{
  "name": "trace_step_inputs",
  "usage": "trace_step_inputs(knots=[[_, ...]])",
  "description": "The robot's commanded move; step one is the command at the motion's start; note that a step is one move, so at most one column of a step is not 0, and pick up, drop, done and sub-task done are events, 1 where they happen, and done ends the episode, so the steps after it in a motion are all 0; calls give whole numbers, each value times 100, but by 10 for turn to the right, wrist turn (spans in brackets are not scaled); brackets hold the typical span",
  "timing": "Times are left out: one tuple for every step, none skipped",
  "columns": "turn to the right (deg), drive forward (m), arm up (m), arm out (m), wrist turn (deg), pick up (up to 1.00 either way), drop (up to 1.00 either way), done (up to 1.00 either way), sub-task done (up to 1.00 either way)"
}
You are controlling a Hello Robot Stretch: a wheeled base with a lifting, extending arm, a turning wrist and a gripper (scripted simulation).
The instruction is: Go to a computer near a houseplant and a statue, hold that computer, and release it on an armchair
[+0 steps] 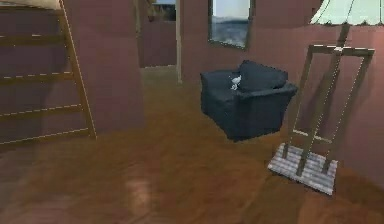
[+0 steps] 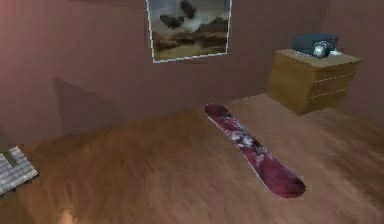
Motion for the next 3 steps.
trace_step_inputs(knots=[[0,100,0,0,0,0,0,0,0],[-30,0,0,0,0,0,0,0,0],[0,100,0,0,0,0,0,0,0]])
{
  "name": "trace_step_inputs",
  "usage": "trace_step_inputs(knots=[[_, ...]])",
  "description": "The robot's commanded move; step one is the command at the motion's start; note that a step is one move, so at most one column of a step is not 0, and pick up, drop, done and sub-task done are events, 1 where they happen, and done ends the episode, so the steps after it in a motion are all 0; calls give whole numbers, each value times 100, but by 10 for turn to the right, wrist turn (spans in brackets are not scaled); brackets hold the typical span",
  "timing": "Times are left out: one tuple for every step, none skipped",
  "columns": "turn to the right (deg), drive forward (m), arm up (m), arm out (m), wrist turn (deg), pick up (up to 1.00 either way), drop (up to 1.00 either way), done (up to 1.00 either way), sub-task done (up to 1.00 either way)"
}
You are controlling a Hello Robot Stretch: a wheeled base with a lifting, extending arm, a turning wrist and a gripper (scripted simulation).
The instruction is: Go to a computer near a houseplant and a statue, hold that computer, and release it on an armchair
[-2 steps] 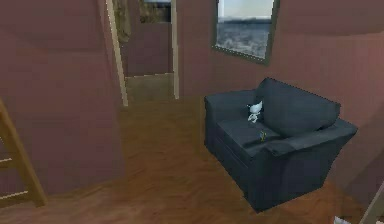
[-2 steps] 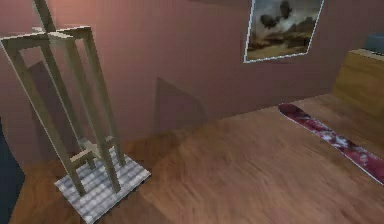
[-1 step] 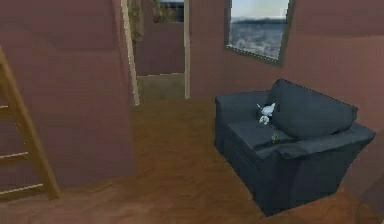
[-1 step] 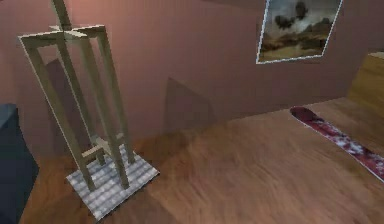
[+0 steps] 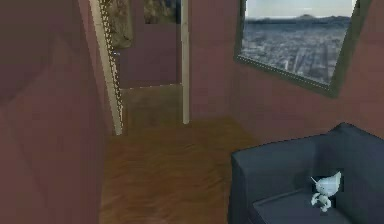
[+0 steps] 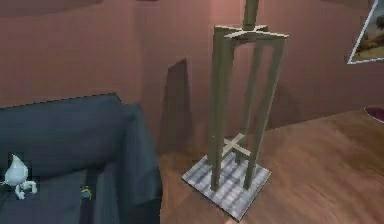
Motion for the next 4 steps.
trace_step_inputs(knots=[[0,45,0,0,0,0,0,0,0],[-90,0,0,0,0,0,0,0,0],[0,100,0,0,0,0,0,0,0],[-30,0,0,0,0,0,0,0,0]])
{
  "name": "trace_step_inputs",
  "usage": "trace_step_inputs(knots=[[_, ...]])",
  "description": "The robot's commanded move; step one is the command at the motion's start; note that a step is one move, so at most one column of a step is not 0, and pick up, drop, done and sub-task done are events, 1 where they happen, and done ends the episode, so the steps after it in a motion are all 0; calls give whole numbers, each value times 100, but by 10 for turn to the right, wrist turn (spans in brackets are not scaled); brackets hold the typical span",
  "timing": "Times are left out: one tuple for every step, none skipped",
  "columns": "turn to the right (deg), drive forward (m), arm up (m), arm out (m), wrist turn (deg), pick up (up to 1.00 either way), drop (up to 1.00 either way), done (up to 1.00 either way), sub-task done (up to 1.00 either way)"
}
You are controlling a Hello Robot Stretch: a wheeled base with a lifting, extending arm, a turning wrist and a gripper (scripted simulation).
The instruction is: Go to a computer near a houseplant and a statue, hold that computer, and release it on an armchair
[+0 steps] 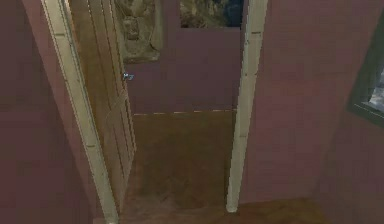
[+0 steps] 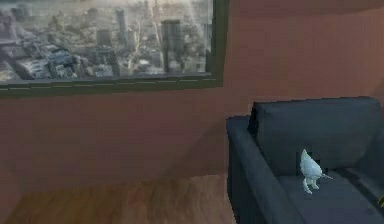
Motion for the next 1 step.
trace_step_inputs(knots=[[0,100,0,0,0,0,0,0,0]])
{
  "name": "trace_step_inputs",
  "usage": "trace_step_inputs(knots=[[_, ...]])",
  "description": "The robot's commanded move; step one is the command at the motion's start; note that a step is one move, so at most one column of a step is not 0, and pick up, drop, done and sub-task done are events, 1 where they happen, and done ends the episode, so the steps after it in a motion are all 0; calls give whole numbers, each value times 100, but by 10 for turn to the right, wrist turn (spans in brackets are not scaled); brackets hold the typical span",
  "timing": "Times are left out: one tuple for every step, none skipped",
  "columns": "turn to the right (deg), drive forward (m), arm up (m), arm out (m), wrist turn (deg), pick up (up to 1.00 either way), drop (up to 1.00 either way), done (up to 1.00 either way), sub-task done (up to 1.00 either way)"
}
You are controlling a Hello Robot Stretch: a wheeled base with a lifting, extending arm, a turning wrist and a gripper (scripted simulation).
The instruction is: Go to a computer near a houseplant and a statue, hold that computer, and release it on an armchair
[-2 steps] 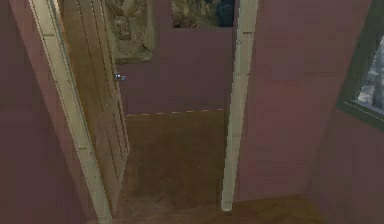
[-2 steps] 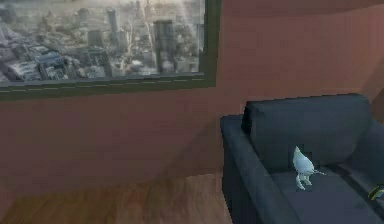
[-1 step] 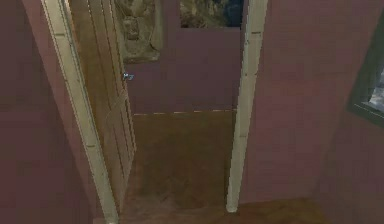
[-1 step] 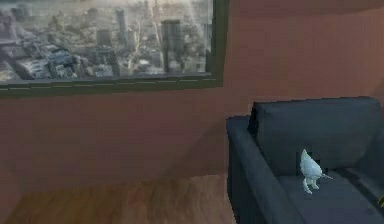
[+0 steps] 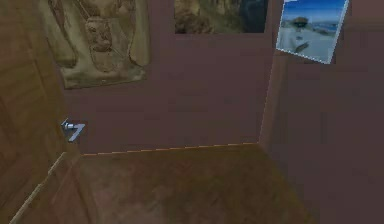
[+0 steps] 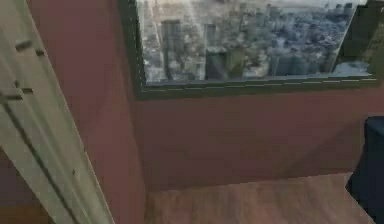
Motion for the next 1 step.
trace_step_inputs(knots=[[0,35,0,0,0,0,0,0,0]])
